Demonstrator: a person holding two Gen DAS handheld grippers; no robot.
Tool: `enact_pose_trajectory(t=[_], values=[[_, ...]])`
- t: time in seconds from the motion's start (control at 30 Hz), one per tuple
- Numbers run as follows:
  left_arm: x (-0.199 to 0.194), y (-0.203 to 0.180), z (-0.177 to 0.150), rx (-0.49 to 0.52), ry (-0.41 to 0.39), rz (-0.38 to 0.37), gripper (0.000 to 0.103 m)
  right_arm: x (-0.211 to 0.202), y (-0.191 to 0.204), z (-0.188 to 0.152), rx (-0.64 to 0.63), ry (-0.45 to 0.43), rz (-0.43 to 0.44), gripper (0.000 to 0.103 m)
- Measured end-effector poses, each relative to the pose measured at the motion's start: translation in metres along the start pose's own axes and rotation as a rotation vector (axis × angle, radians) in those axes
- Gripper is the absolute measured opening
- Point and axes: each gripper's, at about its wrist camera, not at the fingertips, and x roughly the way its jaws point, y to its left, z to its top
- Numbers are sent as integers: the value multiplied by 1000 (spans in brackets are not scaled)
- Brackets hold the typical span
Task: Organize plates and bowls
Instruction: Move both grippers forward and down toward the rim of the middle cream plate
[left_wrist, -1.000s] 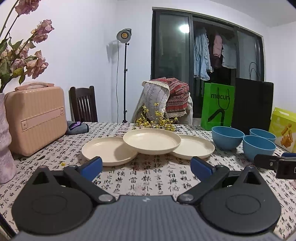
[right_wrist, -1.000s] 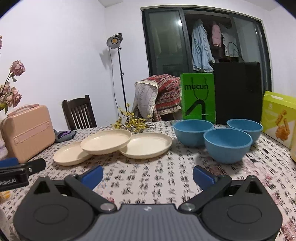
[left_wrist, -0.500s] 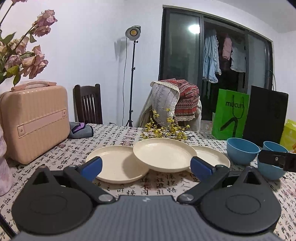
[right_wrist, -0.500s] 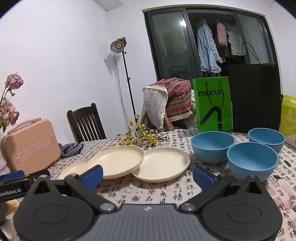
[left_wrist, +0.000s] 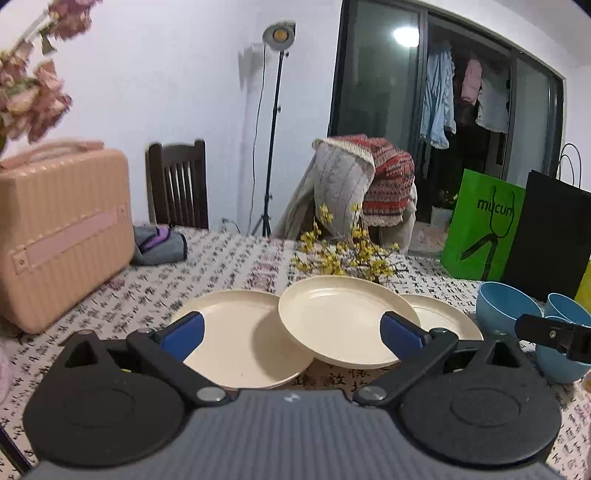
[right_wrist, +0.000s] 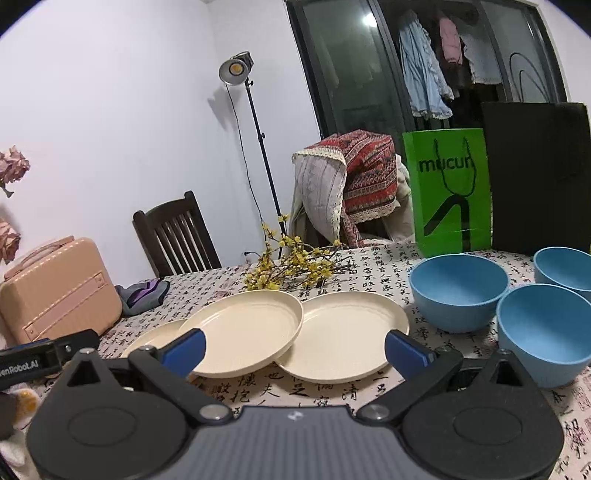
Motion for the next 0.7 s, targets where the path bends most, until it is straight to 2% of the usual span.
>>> enact_pose_trajectory(t=[0.13, 0.23, 0.37, 0.7], values=[[22, 9, 9, -28, 63, -29, 103, 19, 0, 9, 21, 41, 14, 103], [38, 15, 15, -43, 96, -16, 103, 33, -3, 16, 35, 74, 37, 103], [62, 26, 24, -97, 140, 4, 103, 53, -1, 24, 29, 96, 24, 103], [119, 37, 39, -163, 199, 26, 103, 111, -9, 35, 79, 175, 25, 101]])
